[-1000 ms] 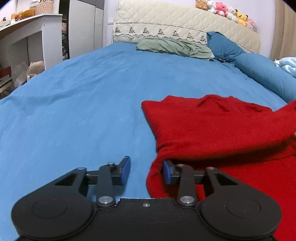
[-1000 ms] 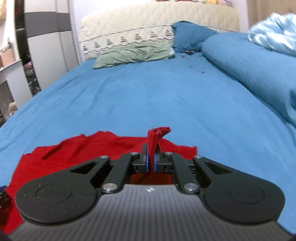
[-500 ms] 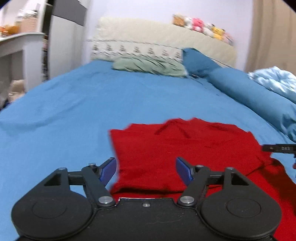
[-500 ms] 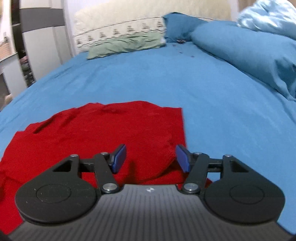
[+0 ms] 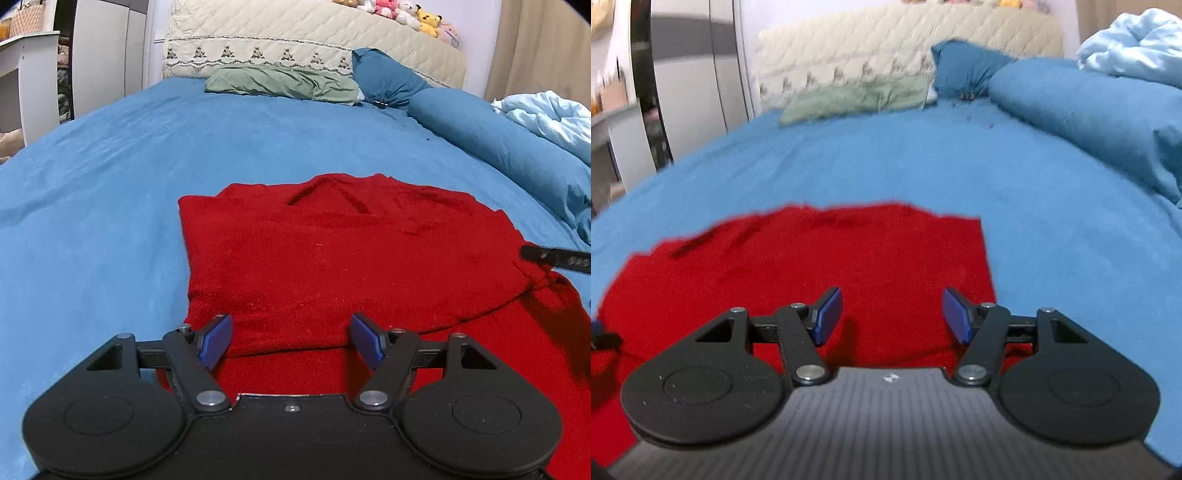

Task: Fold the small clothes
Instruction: 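Open both tools and move them back to the sweater hem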

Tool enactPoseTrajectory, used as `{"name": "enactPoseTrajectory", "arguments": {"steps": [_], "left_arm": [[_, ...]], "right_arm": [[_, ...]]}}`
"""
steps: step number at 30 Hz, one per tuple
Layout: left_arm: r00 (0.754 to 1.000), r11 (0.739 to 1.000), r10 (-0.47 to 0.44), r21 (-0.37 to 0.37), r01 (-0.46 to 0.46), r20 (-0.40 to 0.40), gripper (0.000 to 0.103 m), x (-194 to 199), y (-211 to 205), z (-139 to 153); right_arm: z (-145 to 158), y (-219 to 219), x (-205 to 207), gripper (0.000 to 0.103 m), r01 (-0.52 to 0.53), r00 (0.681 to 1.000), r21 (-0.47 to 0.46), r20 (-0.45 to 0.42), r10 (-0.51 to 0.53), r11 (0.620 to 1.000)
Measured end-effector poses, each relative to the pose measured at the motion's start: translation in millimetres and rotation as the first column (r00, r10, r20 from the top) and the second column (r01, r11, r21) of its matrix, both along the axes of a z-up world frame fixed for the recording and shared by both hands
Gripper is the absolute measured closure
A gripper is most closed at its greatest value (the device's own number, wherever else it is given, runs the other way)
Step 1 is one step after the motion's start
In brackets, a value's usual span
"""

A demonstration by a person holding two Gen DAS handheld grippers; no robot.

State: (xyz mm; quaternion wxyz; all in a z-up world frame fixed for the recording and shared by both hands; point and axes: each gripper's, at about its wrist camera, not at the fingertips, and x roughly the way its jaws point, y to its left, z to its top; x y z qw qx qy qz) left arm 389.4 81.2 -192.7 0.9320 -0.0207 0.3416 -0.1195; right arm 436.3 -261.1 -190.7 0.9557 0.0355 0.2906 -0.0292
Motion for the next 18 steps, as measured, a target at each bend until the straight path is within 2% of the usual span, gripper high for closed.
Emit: {"name": "enactPoseTrajectory", "arguments": {"steps": [2,6,9,14,18], "left_arm": [[1.0,1.0,0.002,0.008,-0.002,0.002,0.029,0.9,0.9,-1.3],[1.0,1.0,0.009,-0.005,-0.01,-0.014,0.029,7.8,1.6,-2.4],[1.0,1.0,0.01,0.015,-0.009,-0.022,0.029,7.0,-2.5,4.2],[1.0,0.999,0.027,0.018,-0.027,0.002,0.028,-11.3,-8.7,37.8],[0.999,0.999,0.043,0.006,-0.044,0.027,0.016,-47.8,-13.5,76.2]], "right_arm": [[-11.8,-3.5,10.2,0.027,0.041,0.998,-0.009,-0.051,-0.042,0.999],[-22.1,-19.4,10.9,0.027,0.092,0.996,0.065,-0.028,-0.09,0.994],[-14.2,-16.9,7.8,0.027,0.084,0.996,0.051,-0.04,-0.082,0.995],[28.6,-24.9,-28.4,0.025,0.047,0.999,0.091,0.009,-0.048,0.995],[78.6,-32.1,-73.8,0.02,0.009,0.998,0.1,0.058,-0.015,0.995]]}}
